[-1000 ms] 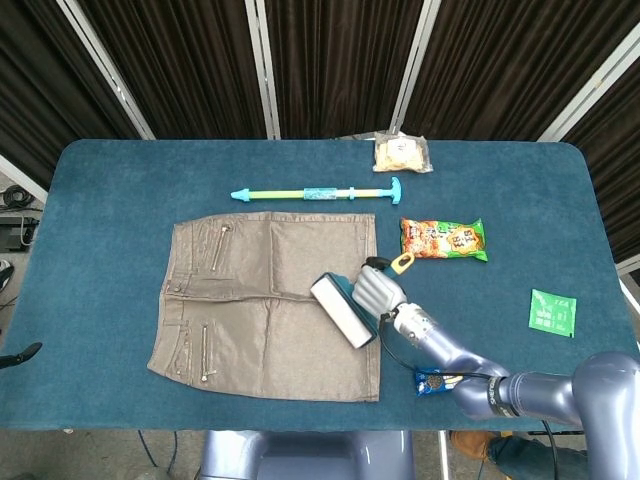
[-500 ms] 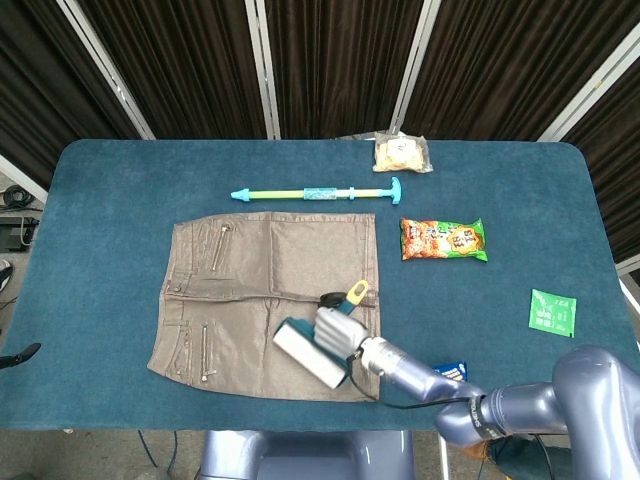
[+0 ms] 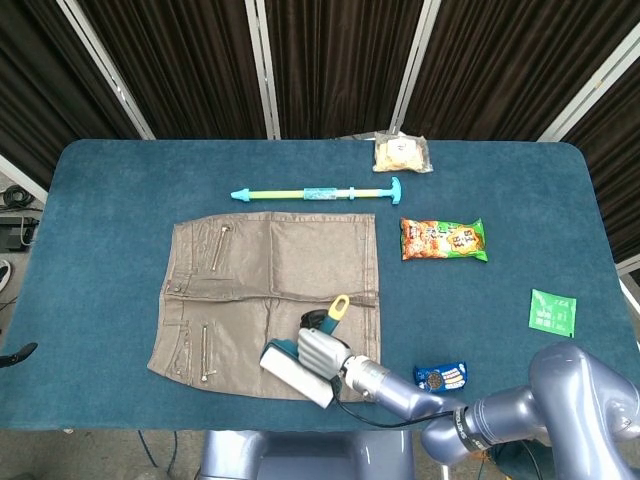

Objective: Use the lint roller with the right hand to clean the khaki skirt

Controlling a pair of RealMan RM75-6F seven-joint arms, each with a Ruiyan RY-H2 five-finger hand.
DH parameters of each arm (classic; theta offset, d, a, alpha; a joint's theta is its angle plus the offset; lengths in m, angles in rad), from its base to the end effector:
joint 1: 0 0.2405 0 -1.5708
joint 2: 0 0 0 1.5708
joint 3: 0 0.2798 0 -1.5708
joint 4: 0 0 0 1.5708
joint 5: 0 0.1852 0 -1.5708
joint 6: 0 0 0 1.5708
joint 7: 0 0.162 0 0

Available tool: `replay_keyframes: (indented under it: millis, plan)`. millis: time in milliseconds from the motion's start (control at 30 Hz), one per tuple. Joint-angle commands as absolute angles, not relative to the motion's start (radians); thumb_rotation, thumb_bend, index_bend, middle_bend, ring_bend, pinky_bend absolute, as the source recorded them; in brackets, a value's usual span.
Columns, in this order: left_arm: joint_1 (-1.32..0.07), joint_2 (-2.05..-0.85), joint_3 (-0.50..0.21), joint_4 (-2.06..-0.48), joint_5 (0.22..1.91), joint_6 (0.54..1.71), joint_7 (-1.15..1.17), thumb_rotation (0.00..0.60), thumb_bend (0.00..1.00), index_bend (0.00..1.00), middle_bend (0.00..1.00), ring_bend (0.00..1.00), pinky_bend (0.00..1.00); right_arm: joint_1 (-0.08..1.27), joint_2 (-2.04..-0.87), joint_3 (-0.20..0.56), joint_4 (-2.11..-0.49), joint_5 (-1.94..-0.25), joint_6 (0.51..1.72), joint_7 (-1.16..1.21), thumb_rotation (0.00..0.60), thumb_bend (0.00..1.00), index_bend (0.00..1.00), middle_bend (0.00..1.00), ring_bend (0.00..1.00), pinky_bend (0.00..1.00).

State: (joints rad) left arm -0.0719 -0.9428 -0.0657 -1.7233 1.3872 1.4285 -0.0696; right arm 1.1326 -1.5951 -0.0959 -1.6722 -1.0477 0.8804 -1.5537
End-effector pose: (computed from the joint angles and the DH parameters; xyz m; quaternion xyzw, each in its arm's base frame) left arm -0.3282 0.1952 0.2420 -0.5602 -0.4264 -0.3611 0.6115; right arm -0.0574 -0.3102 -0.0692 0.8965 0.2583 0.1360 0.3332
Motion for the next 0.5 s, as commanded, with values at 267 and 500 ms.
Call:
replay_keyframes:
  millis: [267, 500]
  plan:
    - [-0.077, -0.949, -0.066, -1.723, 1.381, 1.420, -0.054, 0.600, 0.04, 0.00, 0.00, 0.00, 0.00, 1.102, -1.560, -0.105, -1.525, -0.952, 0.930, -1.510, 0.600, 0.95, 0.52, 0.59, 0.47, 0.51]
    - [-0.080, -0.954, -0.066, -1.727, 1.380, 1.417, -0.040, 0.600, 0.04, 0.00, 0.00, 0.00, 0.00, 1.067, -1.543, -0.128, -1.432, -0.923, 0.935, -1.455, 0.600, 0.95, 0.52, 0.59, 0.47, 0.51]
